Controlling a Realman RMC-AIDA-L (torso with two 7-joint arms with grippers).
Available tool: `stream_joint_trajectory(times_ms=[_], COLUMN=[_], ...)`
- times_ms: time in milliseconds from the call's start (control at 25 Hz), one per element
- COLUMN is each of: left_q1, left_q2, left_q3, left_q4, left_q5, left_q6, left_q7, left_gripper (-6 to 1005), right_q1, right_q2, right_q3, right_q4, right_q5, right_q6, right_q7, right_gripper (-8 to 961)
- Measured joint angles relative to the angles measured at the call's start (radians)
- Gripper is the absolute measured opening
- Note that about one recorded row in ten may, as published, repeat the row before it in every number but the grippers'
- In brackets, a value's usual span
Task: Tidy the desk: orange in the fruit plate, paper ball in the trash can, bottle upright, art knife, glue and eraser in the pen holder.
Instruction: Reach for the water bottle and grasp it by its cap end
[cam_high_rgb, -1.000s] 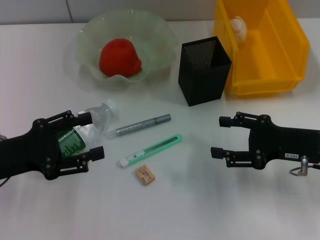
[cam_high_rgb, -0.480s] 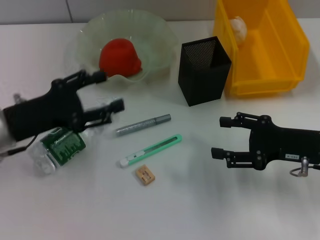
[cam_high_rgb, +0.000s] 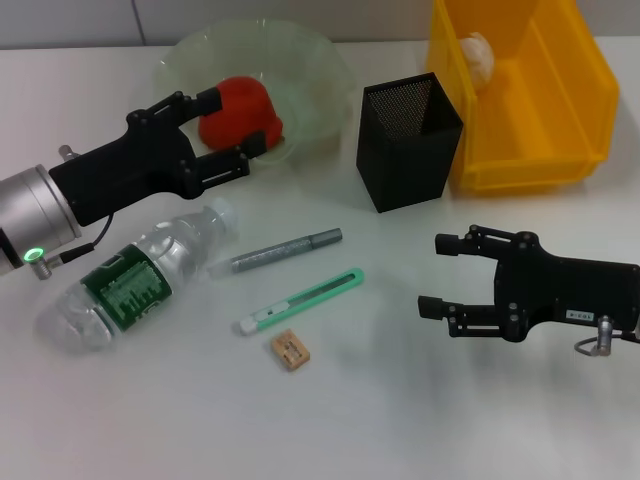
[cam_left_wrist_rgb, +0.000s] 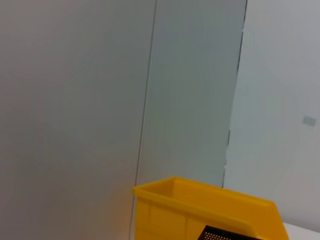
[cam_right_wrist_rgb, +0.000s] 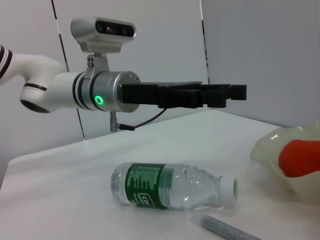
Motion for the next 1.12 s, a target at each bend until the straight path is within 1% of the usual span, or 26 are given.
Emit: stream_joint_trajectory(times_ms=[160,280,400,520,600,680,760,800,840,880,920,960,1040,1080,1120], left_q1=[-0.005,-0.007,-0.009,0.003,0.009,0.011,0.010,0.010,0.007,-0.010,-0.014,-0.036,-0.036,-0.052,-0.144], left_q2=[0.001,0.003,0.005,0.005,0.005,0.005,0.006,0.006,0.007,0.008,0.008,0.008,0.008,0.008,0.006], left_q3=[0.002,0.007,0.040,0.117,0.164,0.192,0.222,0.222,0.236,0.270,0.275,0.288,0.288,0.292,0.297], left_q4=[0.000,0.020,0.086,0.211,0.297,0.379,0.487,0.487,0.527,0.613,0.625,0.664,0.664,0.680,0.697], left_q5=[-0.001,0.004,0.031,0.095,0.160,0.239,0.347,0.347,0.391,0.494,0.514,0.580,0.580,0.616,0.774], left_q6=[-0.007,-0.023,-0.061,-0.099,-0.111,-0.110,-0.097,-0.097,-0.090,-0.065,-0.059,-0.034,-0.034,-0.019,0.051], left_q7=[-0.006,-0.057,-0.196,-0.415,-0.548,-0.682,-0.847,-0.847,-0.911,-1.057,-1.084,-1.162,-1.162,-1.200,-1.323], left_gripper=[692,691,690,689,688,687,687,686,686,686,685,685,684,684,683], right_q1=[0.000,0.000,0.000,0.000,0.000,0.000,0.000,0.000,0.000,0.000,0.000,0.000,0.000,0.000,0.000], right_q2=[0.000,0.000,0.000,0.000,0.000,0.000,0.000,0.000,0.000,0.000,0.000,0.000,0.000,0.000,0.000], right_q3=[0.002,0.003,0.004,0.005,0.005,0.004,0.004,0.004,0.004,0.004,0.004,0.004,0.004,0.004,0.004], right_q4=[-0.001,-0.001,-0.003,-0.007,-0.009,-0.010,-0.011,-0.011,-0.011,-0.011,-0.011,-0.011,-0.011,-0.011,-0.011], right_q5=[0.001,0.001,0.001,0.002,0.002,0.002,0.002,0.002,0.002,0.002,0.002,0.002,0.002,0.002,0.002], right_q6=[0.003,0.003,0.003,0.004,0.004,0.004,0.004,0.004,0.004,0.004,0.004,0.004,0.004,0.004,0.004], right_q7=[0.000,0.000,-0.001,-0.001,-0.001,-0.001,-0.001,-0.001,-0.001,-0.001,-0.001,-0.001,-0.001,-0.001,-0.001], right_gripper=[821,822,821,820,820,820,820,820,820,820,820,820,821,821,821])
